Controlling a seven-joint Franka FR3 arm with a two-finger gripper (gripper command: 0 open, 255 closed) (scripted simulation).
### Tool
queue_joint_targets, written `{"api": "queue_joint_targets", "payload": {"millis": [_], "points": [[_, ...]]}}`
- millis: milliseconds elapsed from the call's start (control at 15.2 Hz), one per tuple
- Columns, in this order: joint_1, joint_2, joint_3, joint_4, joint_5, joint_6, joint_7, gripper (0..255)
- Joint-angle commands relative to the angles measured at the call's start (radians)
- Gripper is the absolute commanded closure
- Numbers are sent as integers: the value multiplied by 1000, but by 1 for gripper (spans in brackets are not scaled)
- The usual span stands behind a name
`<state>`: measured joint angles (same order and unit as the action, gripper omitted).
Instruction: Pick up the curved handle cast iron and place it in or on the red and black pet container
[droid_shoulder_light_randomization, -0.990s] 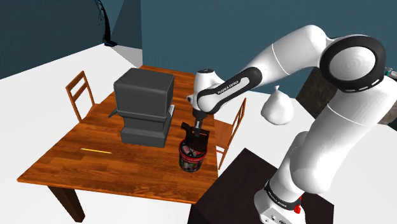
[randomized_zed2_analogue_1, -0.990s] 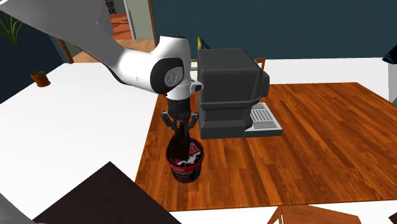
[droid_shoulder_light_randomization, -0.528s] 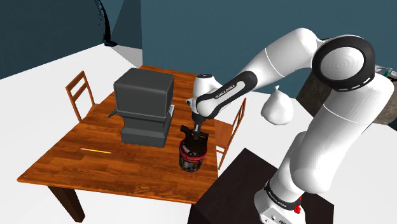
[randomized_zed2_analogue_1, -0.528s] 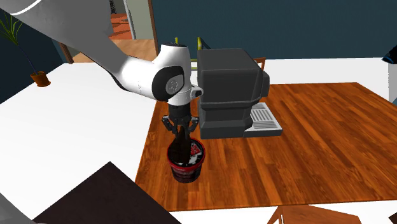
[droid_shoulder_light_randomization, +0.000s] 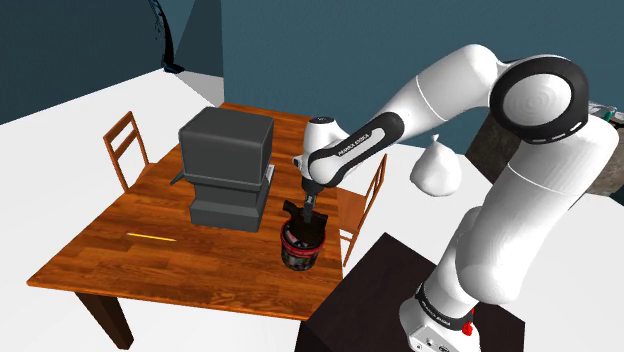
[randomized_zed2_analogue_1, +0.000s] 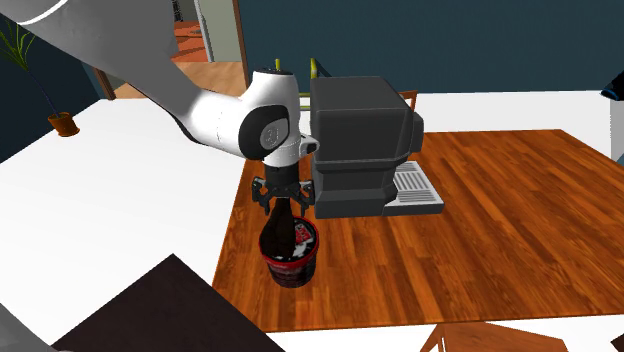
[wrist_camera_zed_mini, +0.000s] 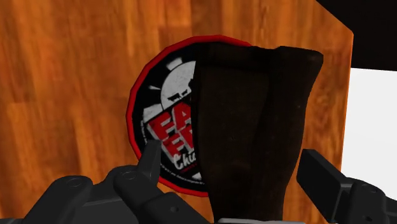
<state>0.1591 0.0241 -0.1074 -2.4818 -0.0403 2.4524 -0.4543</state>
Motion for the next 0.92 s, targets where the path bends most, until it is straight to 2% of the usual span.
{"api": "queue_joint_targets", "payload": {"millis": [0,66,330,858], "points": [[0,0,0,0,0,0,0,0],[0,1,0,1,0,-1,0,0],[2,-95,2,44,-8,-138,6,0],[2,-95,2,44,-8,-138,6,0]]}}
